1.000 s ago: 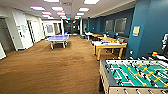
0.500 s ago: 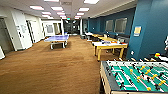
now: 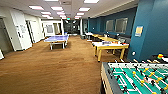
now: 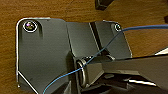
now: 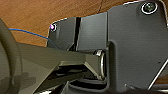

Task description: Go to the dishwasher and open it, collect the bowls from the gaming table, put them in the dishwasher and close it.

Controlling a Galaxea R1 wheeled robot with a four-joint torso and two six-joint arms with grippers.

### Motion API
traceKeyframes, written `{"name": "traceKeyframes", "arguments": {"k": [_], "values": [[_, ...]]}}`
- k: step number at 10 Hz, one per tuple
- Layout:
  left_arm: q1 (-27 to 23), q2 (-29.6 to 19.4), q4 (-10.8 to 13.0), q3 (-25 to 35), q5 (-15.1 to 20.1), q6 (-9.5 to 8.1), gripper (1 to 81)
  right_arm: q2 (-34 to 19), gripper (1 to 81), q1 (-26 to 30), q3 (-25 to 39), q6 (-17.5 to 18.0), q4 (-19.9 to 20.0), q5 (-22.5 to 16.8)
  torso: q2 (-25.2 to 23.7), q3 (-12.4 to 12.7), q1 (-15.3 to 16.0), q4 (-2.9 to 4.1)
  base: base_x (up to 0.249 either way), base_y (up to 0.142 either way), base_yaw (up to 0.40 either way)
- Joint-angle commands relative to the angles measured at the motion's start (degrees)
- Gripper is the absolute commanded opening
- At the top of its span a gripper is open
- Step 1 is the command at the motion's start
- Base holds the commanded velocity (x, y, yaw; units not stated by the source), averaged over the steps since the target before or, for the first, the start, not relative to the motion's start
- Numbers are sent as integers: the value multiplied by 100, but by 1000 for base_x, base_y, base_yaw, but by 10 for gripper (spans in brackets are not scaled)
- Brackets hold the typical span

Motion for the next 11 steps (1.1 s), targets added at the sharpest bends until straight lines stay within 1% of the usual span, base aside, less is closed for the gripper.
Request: {"name": "traceKeyframes", "arguments": {"k": [1, 8, 11], "values": [[-243, -54, -18, 45, 251, -20, 811, 32, 811, 238, 51, -19, -110, -205, 0, 0, 0, 0, 132, 61, 0], [-243, -71, -9, 45, 259, -20, 811, 40, 811, 230, 43, -19, -110, -205, 4, -4, 2, 0, 132, 78, 0], [-243, -54, -9, 45, 259, -11, 811, 40, 811, 230, 43, -19, -128, -205, 0, 0, -11, 0, 132, 0, 0]]}}
